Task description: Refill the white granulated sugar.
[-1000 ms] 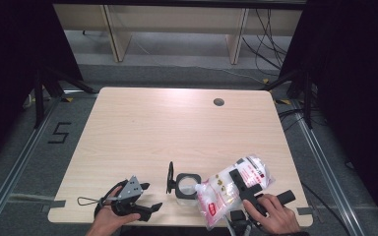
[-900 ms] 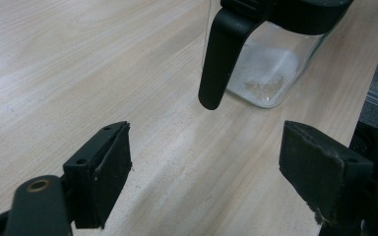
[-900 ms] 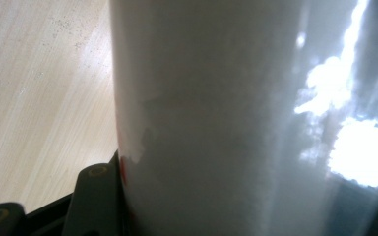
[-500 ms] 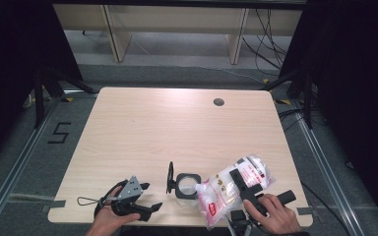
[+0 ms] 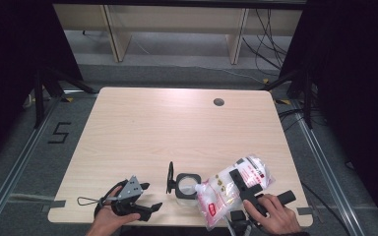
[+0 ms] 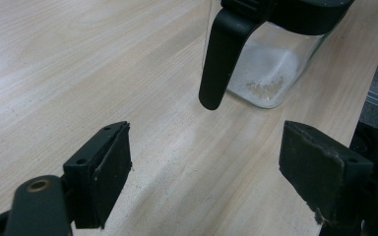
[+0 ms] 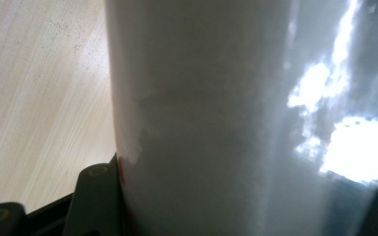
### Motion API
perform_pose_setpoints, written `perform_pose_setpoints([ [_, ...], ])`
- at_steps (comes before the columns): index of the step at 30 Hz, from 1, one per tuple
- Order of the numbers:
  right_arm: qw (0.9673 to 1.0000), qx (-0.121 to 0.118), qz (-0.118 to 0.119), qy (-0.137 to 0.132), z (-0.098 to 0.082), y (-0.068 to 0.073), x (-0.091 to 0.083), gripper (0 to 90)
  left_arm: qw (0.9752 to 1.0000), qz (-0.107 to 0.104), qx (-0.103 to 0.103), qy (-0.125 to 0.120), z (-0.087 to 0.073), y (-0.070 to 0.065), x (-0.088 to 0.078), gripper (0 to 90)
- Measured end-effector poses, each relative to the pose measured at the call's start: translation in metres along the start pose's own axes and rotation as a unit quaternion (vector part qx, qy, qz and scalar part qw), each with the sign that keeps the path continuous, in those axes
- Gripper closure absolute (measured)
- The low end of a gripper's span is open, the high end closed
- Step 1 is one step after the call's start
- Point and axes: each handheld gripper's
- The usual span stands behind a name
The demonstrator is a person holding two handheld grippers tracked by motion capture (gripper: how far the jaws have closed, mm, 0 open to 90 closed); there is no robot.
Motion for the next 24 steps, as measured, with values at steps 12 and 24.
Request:
perform_pose_setpoints([
  [12,0.9996,0.024,0.002,0.012,0.0004,0.0011,-0.0026,43.5,1.0,0.0,0.0,0.0,0.0,0.0001,0.0,19.4],
  [24,0.9999,0.007,0.0,0.009,0.0011,-0.0011,-0.0025,43.6,1.0,0.0,-0.002,-0.002,-0.0001,-0.0003,0.0004,19.3],
])
Point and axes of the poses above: each handheld gripper's, and its own axes: x roughly forward along the jaws, z roughly out of its top, y roughly to its left, and after that the axes turned 2 degrees about x, right-handed
